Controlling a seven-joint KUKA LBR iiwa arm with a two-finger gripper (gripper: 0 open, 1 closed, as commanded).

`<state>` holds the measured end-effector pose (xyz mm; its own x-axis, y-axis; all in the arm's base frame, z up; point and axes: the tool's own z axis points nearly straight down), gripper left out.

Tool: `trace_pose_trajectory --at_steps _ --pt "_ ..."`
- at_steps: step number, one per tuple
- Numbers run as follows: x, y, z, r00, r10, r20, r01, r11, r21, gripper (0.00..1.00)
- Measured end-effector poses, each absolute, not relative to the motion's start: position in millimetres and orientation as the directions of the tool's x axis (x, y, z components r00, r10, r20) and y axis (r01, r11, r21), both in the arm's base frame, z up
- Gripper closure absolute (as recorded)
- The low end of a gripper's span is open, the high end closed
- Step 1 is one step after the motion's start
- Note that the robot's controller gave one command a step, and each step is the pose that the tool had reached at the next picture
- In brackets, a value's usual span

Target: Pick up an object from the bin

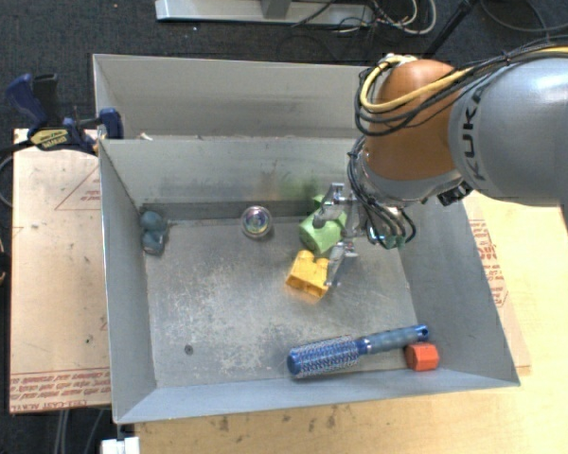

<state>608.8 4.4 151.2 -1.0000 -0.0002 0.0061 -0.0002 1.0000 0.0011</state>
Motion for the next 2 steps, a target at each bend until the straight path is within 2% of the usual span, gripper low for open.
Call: trace_pose_trajectory --at_steps 1,2 --pt "595.3 18.2 76.2 -0.999 0.05 -0.009 0.05 0.999 0.003 0.0" --pt "597.2 18.1 79.6 -0.999 0.05 -0.016 0.05 0.999 0.003 1.0"
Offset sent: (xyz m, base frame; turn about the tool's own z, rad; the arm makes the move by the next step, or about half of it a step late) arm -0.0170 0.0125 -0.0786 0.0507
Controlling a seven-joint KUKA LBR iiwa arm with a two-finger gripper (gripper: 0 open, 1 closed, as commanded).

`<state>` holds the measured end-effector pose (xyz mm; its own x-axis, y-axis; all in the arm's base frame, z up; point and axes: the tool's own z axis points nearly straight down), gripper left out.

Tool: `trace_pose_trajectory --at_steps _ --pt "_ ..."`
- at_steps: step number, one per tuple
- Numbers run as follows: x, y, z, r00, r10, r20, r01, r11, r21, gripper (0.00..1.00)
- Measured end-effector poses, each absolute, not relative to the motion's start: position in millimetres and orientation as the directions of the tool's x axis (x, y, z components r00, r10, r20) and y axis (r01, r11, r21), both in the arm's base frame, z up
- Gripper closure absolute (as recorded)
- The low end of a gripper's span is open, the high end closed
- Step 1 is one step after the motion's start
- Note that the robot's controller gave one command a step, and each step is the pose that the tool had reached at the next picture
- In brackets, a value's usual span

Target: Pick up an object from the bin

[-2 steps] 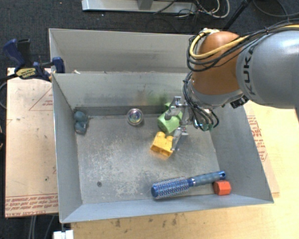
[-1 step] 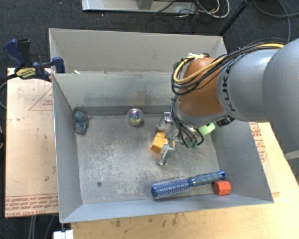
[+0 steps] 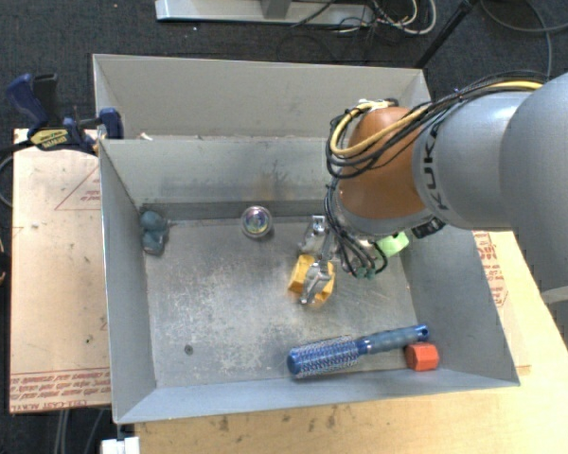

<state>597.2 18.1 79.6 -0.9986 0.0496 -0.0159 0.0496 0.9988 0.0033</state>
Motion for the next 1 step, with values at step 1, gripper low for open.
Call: trace_pose_trajectory --at_steps 1 --pt "594.8 23.8 205.6 -1.0 0.017 -0.011 0.017 1.0 0.001 1.0"
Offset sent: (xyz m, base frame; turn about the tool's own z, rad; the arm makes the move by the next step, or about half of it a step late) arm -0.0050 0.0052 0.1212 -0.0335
